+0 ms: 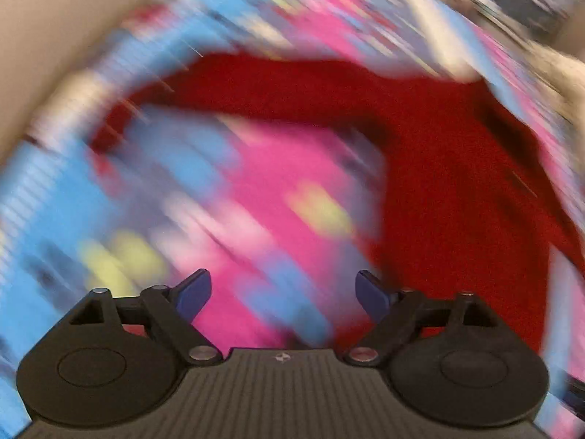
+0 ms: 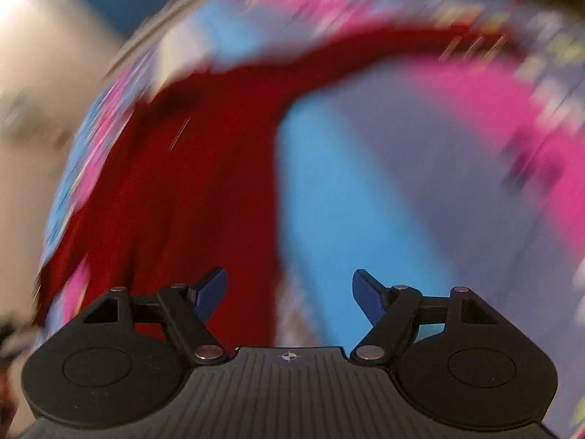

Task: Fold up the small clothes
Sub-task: 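Grasp the red sweater with the left tool while the right tool grasps another edge, then lift and spread the sweater flat with both tools, then release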

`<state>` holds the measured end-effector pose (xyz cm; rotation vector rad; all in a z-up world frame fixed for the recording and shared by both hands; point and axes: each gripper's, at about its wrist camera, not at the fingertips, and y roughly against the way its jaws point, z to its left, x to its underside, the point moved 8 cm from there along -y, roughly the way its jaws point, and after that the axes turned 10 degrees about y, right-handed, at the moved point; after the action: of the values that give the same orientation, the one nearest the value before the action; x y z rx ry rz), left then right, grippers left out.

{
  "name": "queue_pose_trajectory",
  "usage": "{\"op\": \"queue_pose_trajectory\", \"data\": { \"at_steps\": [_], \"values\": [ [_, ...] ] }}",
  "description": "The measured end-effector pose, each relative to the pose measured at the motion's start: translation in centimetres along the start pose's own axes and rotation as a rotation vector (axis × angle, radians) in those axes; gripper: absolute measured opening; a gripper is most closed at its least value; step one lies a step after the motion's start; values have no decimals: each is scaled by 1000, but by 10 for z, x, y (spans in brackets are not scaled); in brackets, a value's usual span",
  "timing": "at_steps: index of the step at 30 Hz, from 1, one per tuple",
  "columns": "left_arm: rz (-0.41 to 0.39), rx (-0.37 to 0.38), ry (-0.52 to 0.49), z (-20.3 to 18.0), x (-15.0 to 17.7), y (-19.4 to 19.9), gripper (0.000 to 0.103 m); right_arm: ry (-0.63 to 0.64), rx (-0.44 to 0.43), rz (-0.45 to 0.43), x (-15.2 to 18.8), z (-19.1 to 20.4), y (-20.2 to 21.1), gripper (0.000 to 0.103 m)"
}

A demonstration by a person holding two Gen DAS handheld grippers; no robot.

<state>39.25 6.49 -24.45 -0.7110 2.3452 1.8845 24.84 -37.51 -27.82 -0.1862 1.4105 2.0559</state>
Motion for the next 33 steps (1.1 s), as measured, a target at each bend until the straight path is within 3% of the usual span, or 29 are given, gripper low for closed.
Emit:
{"op": "queue_pose_trajectory", "data": {
  "at_steps": [2,3,5,7,8,9,10,11,16,18,21,23,25,29,31,33],
  "values": [
    [96,124,-59,-30,45,-2,95,11,13,30,28,17,-18,81],
    [120,144,-81,-40,62,-4,101,-20,18,29,39,23,-24,83],
    [161,151,-157,-59,87,-15,103,23,41,-46,47,40,-24,80],
    [179,122,-215,-76,105,-28,99,49,-12,-21,48,57,-24,43],
    [158,103,-239,-81,107,-30,67,47,-38,-1,42,62,-24,20],
    [133,32,-270,-83,108,-29,34,48,-39,0,38,66,-20,19],
    [123,-1,-275,-84,106,-25,23,49,-31,-29,31,65,-12,19],
    [128,38,-235,-84,102,-14,15,41,-45,-53,22,68,0,18],
    [-58,85,-216,-67,63,77,14,25,-17,-210,-3,57,89,17],
    [-92,103,-233,-58,56,111,6,11,5,-273,-2,50,129,17],
    [-109,105,-265,-43,59,138,6,-15,39,-304,4,28,172,17],
    [-89,81,-271,-28,70,133,7,-42,56,-267,18,6,183,17],
    [-15,69,-235,-8,90,112,7,-76,95,-170,43,-12,172,17],
    [152,18,-201,27,140,42,8,-85,186,-2,89,-42,104,18],
    [169,-27,-163,38,148,10,12,-102,232,47,100,-59,77,21],
    [163,-17,-149,42,147,4,28,-149,270,63,105,-69,75,39]
  ]
}}
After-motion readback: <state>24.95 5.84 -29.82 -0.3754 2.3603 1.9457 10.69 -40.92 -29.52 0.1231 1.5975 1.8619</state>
